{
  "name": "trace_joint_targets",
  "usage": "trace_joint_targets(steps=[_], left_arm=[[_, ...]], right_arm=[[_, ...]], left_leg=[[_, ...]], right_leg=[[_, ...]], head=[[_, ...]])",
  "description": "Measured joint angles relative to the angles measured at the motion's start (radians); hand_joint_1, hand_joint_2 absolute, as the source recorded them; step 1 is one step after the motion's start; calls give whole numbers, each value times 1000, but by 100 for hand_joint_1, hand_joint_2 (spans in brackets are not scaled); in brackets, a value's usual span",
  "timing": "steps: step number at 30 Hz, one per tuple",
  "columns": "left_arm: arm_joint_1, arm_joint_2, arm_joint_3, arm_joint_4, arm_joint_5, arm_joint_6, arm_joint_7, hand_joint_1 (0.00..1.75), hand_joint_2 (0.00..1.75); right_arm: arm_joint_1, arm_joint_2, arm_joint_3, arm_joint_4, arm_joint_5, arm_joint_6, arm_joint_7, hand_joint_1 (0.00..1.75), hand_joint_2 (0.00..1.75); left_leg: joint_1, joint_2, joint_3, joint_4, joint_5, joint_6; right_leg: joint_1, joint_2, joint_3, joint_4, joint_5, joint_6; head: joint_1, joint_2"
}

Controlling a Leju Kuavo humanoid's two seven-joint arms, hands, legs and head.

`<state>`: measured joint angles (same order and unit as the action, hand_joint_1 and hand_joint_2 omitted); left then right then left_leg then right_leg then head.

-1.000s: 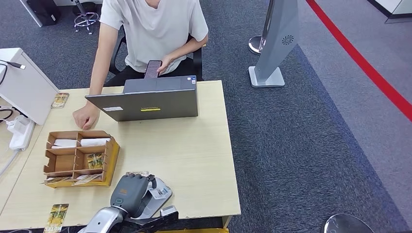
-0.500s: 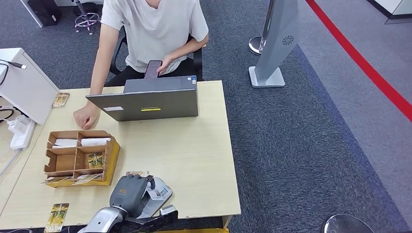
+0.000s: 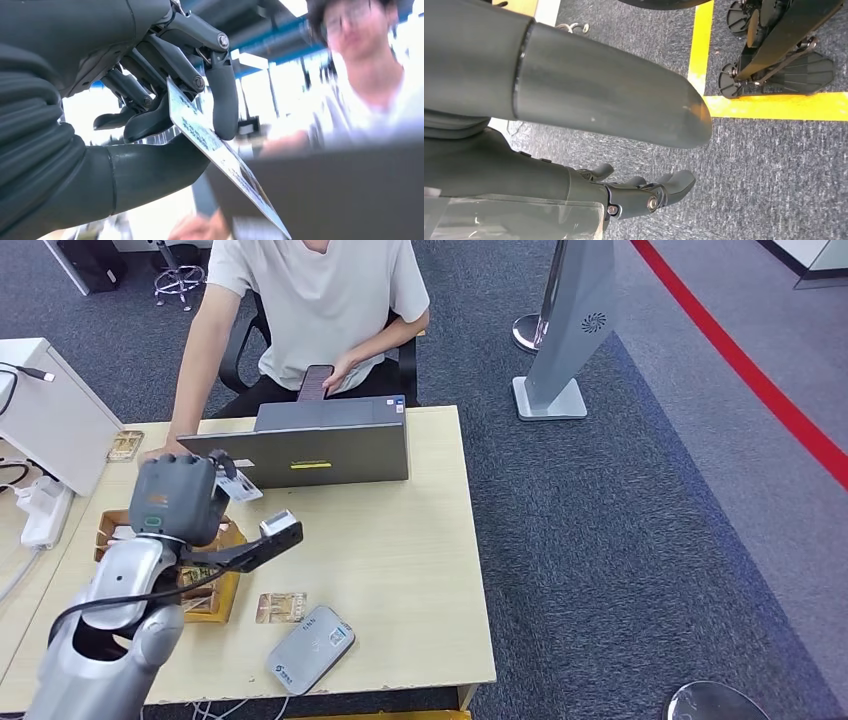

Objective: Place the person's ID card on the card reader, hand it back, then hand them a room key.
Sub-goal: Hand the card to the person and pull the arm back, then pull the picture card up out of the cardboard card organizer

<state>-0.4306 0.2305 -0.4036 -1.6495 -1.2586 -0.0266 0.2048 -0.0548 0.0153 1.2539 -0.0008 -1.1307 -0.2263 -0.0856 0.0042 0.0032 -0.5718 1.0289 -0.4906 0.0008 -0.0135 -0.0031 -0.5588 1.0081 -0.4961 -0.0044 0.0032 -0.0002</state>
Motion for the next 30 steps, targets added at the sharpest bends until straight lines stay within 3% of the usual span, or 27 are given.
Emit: trace_joint_targets(steps=[7, 19, 30], left_arm=[[-140, 37, 28, 0, -29, 1, 1, 175, 175], [-159, 49, 32, 0, -34, 0, 6, 175, 175], [-247, 70, 33, 37, -61, -24, 23, 175, 175]], right_arm=[[-6, 0, 31, 0, -2, 6, 8, 0, 0], [-9, 0, 47, 0, -4, 7, 10, 0, 0], [-13, 0, 76, 0, -26, 19, 25, 0, 0]], left_leg=[[0, 0, 0, 0, 0, 0], [0, 0, 0, 0, 0, 0], [0, 0, 0, 0, 0, 0]], right_leg=[[0, 1, 0, 0, 0, 0], [0, 1, 0, 0, 0, 0], [0, 1, 0, 0, 0, 0]], head=[[0, 0], [0, 0], [0, 0]])
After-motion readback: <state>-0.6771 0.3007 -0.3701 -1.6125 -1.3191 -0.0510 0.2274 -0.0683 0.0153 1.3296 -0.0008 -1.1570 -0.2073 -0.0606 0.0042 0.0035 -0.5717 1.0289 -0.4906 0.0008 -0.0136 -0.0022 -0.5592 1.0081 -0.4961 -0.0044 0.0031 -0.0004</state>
